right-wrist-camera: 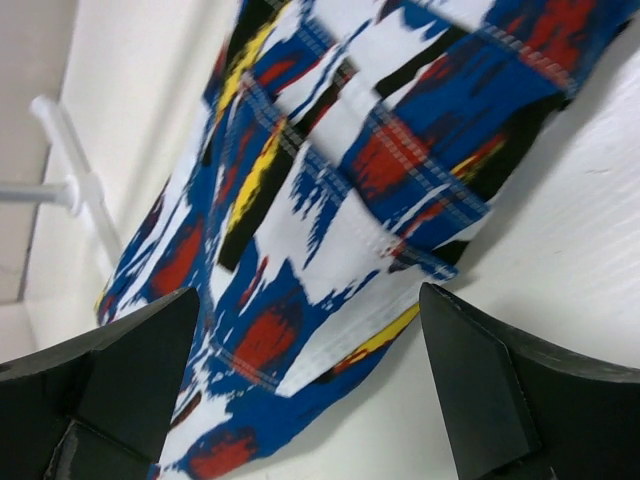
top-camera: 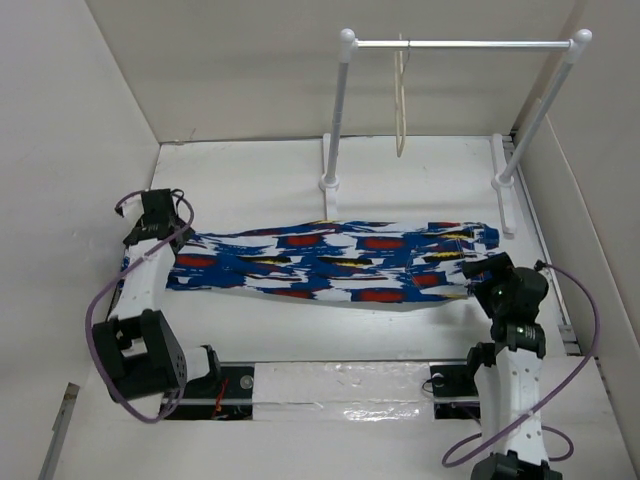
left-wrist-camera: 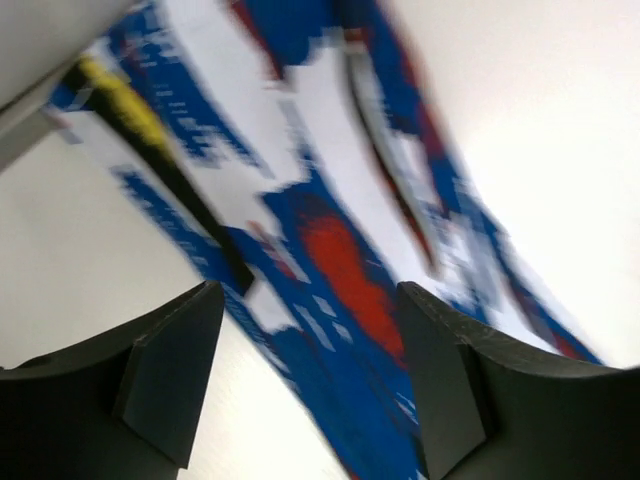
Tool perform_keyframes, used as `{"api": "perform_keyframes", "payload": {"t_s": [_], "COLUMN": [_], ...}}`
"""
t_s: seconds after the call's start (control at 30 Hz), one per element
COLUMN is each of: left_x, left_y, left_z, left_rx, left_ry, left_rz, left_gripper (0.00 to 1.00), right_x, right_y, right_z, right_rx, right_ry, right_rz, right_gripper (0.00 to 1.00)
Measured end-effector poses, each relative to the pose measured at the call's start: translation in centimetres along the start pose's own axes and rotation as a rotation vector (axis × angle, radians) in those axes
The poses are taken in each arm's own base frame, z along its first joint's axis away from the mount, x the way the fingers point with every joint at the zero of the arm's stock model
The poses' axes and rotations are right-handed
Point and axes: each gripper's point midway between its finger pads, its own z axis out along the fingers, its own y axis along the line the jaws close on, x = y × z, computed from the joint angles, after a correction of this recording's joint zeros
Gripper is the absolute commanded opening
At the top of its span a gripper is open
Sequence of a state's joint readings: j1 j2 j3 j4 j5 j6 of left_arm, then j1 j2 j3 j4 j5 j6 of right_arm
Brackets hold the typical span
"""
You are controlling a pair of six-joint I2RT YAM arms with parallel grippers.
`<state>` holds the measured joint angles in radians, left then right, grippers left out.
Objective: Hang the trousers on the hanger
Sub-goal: Fold the trousers at the center of the board.
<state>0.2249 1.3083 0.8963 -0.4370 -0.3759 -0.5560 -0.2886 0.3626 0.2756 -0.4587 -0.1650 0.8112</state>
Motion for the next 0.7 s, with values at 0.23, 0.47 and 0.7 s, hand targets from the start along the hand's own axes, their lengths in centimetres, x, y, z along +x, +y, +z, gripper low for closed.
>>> {"api": "perform_keyframes", "payload": {"t_s": [0.23, 0.47, 0.7], "left_x": [-1.6, 3.4, 13.9], "left_y": [-9.3, -17.4, -19.2], "left_z": [-8.8, -17.0, -20.1], "left_rx": [0.430, 0.803, 0.993], "left_ry": [-0.119, -0.083, 0.013], "left_rz": [0.035, 0.131, 0.284], "left_gripper": [0.20, 0.00, 0.00], "right_x": [-3.2, -4.2, -5.9], "right_y": [-3.6, -7.1, -6.5], "right_z": [2.2, 5.1, 7.7], "right_rx": [0.205, 0.338, 0.321], "right_ry": [-0.094, -0.074, -0.062], "right_rz": [0.064, 0.138, 0.162], "right_gripper": [0.95, 0.91, 0.24]}}
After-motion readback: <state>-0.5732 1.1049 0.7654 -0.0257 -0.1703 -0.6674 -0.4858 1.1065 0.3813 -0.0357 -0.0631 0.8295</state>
